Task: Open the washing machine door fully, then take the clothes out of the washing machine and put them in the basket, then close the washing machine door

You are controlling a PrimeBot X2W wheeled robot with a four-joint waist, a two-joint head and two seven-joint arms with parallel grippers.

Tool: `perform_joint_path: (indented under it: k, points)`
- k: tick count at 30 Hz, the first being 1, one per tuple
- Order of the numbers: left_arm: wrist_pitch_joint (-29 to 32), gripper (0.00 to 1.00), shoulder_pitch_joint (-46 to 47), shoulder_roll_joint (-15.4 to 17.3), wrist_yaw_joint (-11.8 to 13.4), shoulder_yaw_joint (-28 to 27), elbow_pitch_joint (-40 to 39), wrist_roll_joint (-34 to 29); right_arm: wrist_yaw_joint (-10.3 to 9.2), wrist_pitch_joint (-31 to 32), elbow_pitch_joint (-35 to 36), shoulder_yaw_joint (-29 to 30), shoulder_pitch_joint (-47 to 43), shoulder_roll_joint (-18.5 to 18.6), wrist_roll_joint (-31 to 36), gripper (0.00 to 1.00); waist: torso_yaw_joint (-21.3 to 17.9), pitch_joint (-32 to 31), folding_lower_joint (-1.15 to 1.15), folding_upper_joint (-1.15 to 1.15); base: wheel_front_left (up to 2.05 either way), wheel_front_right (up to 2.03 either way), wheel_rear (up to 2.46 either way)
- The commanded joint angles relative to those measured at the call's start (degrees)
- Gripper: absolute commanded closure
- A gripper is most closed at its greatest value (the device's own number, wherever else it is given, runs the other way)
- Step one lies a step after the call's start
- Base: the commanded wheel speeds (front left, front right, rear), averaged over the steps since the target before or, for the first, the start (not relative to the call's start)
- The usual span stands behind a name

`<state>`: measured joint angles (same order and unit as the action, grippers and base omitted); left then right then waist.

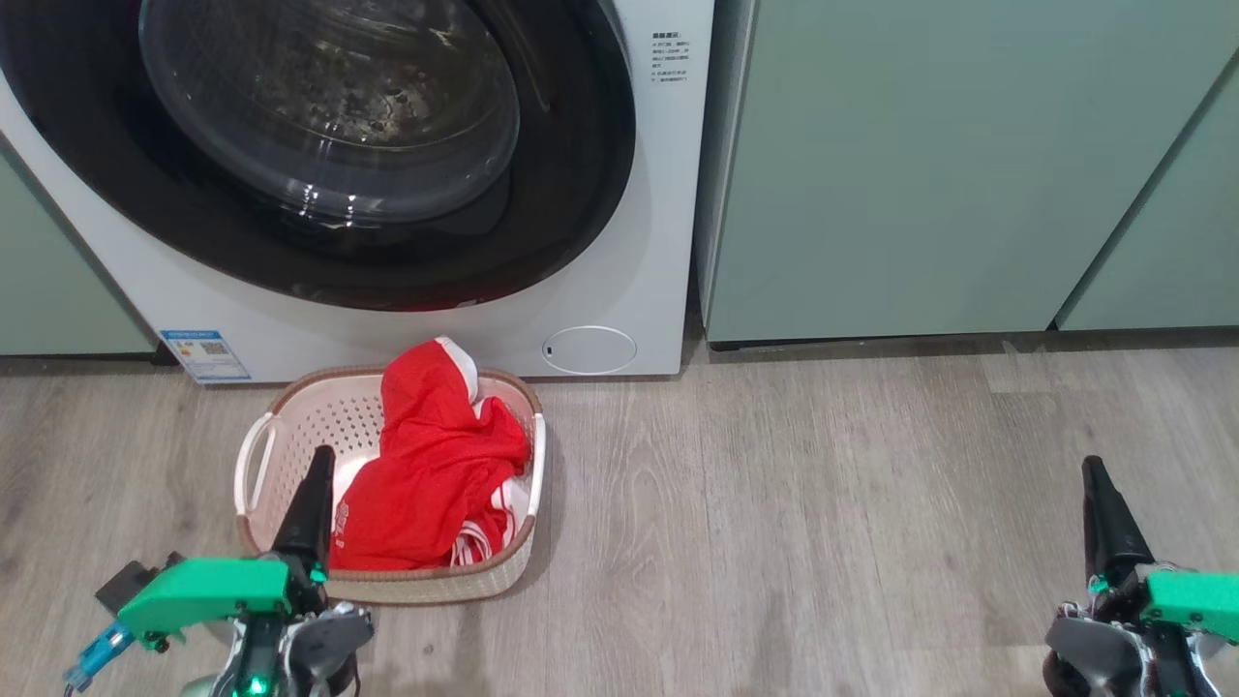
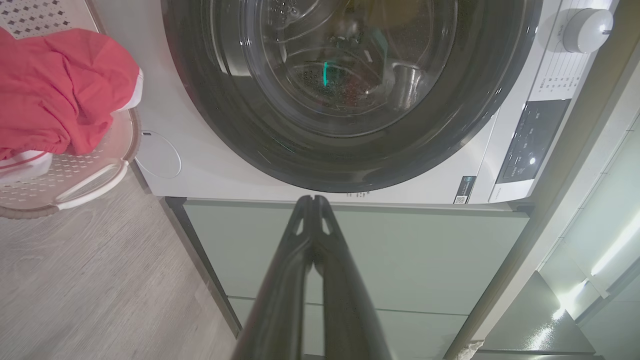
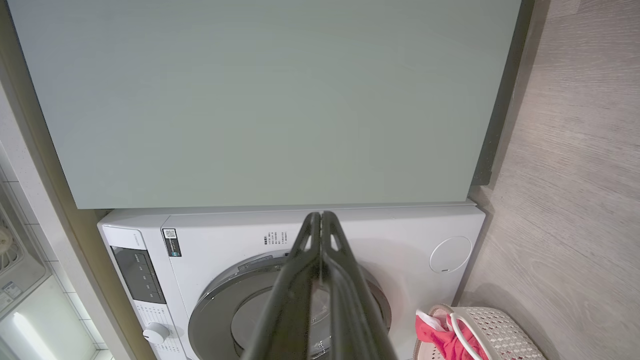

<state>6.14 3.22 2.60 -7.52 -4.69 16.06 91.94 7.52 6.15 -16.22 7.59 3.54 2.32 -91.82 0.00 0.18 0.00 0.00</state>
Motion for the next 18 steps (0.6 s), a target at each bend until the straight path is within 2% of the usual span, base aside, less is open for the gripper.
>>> perform_joint_path:
  k: [1,18]
  points:
    - [0.4,1.0,3.0,0.3,0.0,-1.8,-2.0,0.2,-0.03,0.3,2.2,-1.1,2.6,0.6,-0.4,1.0,0.0,0.0,0.0,0.0,0.0,0.0,0.0]
    - [0.4,1.0,3.0,0.3,0.0,-1.8,-2.0,0.2,-0.03,0.3,2.2,-1.1,2.6,0.6,-0.4,1.0,0.0,0.0,0.0,0.0,0.0,0.0,0.0]
